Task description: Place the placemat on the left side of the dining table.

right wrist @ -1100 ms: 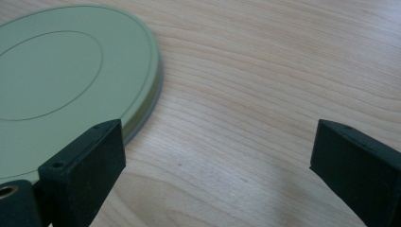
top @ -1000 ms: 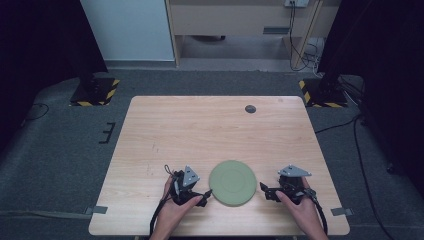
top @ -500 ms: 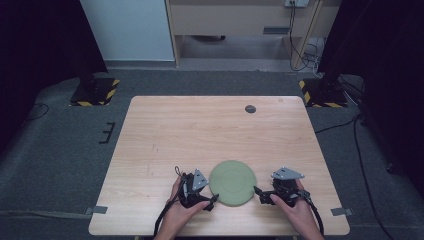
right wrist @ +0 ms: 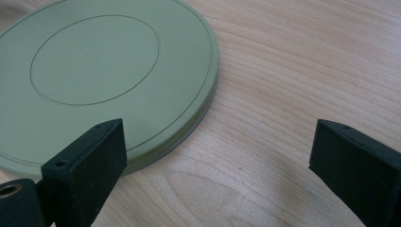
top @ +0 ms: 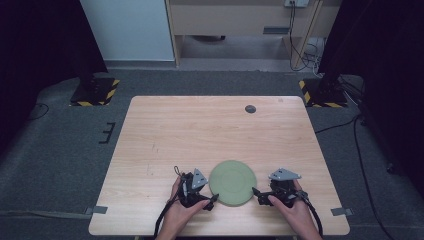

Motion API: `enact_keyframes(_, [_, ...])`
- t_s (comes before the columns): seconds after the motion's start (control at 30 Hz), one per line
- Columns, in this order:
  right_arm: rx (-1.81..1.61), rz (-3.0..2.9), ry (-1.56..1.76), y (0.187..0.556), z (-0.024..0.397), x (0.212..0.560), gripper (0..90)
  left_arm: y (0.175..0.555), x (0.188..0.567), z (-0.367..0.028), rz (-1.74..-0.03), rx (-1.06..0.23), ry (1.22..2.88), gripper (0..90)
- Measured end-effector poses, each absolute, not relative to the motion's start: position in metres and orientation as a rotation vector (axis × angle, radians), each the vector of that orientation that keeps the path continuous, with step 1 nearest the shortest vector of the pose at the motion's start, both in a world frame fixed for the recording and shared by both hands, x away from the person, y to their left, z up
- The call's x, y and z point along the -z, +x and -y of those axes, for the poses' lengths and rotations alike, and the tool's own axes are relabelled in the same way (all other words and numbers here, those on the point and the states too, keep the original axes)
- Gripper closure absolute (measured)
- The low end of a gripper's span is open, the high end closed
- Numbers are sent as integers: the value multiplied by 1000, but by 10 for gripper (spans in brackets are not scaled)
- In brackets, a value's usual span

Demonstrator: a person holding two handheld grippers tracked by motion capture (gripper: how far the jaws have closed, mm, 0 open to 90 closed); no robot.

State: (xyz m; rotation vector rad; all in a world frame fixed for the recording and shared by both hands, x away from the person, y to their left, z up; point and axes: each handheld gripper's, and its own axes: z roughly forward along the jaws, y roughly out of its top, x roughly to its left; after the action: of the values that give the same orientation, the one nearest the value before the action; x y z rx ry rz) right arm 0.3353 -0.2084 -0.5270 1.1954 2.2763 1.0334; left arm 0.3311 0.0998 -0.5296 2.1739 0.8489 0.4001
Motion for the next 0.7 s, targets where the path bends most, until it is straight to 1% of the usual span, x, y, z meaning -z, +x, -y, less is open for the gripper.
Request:
enact_keyframes(0.43, [-1024,-2259,1206,337,208,528,32,332,528,-96,-866,-439,2181,15])
enact_keyframes(0.7, [-1026,-2240,1215,339,204,529,40,332,528,-96,-876,-436,2178,19])
